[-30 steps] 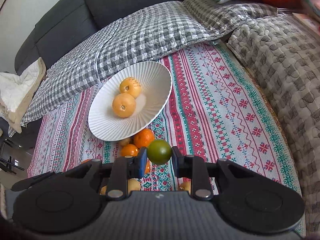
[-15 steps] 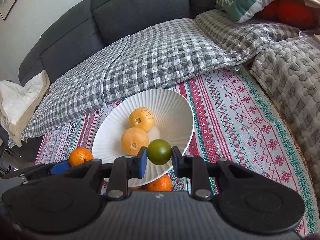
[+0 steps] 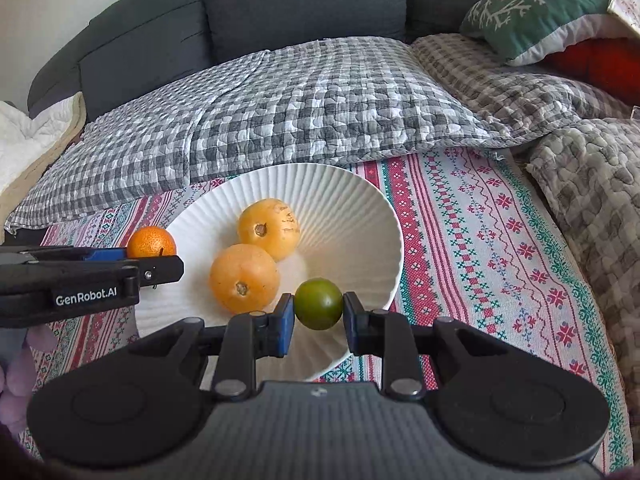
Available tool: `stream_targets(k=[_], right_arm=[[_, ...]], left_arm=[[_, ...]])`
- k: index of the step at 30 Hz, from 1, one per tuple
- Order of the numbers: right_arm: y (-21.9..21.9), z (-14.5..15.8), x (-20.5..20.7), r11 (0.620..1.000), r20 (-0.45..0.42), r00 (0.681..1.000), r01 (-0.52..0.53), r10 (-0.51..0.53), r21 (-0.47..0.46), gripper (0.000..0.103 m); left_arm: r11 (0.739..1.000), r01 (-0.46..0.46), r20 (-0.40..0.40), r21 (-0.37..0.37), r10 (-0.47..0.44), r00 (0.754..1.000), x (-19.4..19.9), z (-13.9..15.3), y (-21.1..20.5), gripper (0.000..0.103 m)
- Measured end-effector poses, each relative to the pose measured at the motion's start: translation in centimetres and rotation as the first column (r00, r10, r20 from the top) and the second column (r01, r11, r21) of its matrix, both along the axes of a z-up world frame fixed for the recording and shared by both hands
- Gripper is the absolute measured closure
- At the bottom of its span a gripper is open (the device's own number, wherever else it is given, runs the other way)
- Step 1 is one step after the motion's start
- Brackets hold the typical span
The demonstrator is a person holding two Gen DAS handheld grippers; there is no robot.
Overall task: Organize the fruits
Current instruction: 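Carry the tangerine and lime onto the white plate and open both tools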
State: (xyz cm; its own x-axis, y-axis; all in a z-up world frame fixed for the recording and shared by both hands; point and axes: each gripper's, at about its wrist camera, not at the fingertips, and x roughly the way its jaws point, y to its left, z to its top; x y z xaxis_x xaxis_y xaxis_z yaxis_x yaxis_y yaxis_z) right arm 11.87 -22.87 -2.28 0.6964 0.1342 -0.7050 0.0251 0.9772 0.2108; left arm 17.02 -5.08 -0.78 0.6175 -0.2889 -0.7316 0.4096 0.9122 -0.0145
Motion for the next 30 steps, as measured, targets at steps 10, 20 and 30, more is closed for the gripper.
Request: stream_targets(k=[10, 20, 30], right_arm=[[0.6, -0.2, 0.3, 0.999, 0.010, 1.000, -0.018, 0.018, -0.037, 0.080], [0.6, -0.1, -0.1, 0.999, 0.026, 0.999, -0.032, 0.032, -0.027, 0.067], [1.3, 2.2, -1.8, 0.995, 0.076, 0.994, -0.078, 0.082, -0.062, 0.030]], left_arm=[[0.999, 0.027, 0.003, 0.037, -0.027, 1.000, 0.6, -1.0, -0.4, 0.079], [0.998, 0.049, 0.020, 0.031, -0.049, 0.999, 0.1, -0.9, -0.2, 0.062], [0.999, 0.019, 0.028, 0.028, -0.020, 0.999, -1.9, 0.2, 0.8, 0.036]])
